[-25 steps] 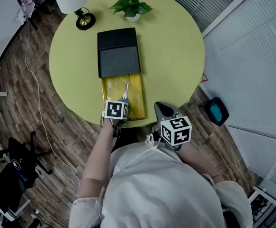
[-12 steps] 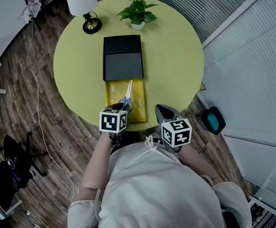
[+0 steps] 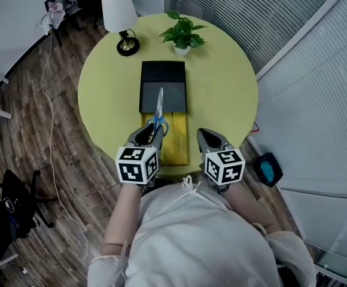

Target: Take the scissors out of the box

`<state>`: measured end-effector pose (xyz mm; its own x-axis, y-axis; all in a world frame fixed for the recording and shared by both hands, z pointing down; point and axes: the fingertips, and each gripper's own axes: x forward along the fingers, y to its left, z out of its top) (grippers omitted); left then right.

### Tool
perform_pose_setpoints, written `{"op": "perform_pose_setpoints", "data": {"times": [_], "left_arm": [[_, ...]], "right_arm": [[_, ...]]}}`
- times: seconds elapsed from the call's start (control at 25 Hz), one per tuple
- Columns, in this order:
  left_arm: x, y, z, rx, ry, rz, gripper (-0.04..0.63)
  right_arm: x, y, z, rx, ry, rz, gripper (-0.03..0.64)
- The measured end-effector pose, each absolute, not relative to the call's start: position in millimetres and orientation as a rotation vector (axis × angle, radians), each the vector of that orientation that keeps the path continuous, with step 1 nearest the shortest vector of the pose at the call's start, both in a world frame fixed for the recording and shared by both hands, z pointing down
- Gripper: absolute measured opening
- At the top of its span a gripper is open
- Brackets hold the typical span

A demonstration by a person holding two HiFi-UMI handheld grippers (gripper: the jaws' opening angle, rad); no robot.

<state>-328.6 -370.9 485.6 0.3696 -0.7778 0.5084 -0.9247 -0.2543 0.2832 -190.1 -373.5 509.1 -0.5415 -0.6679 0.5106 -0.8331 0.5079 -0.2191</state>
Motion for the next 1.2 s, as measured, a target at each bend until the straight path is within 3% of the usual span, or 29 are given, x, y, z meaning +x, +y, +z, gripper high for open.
{"op": "perform_pose_setpoints", "data": {"times": [0.4, 0.68, 1.2], "left_arm": [[-354, -378, 369, 2.307, -1.725, 0.108, 0.092], [-364, -375, 362, 2.304, -1.743, 0.057, 0.092], [-368, -379, 372, 2.291, -1.712, 0.074, 0.092]], "right_arm": [[-215, -391, 426, 1.339, -2.613, 0.441, -0.002], [-232, -387, 398, 1.310, -2.669, 0.273, -0.002], [-243, -387, 414, 1.251, -2.645, 0.360, -0.002]]}}
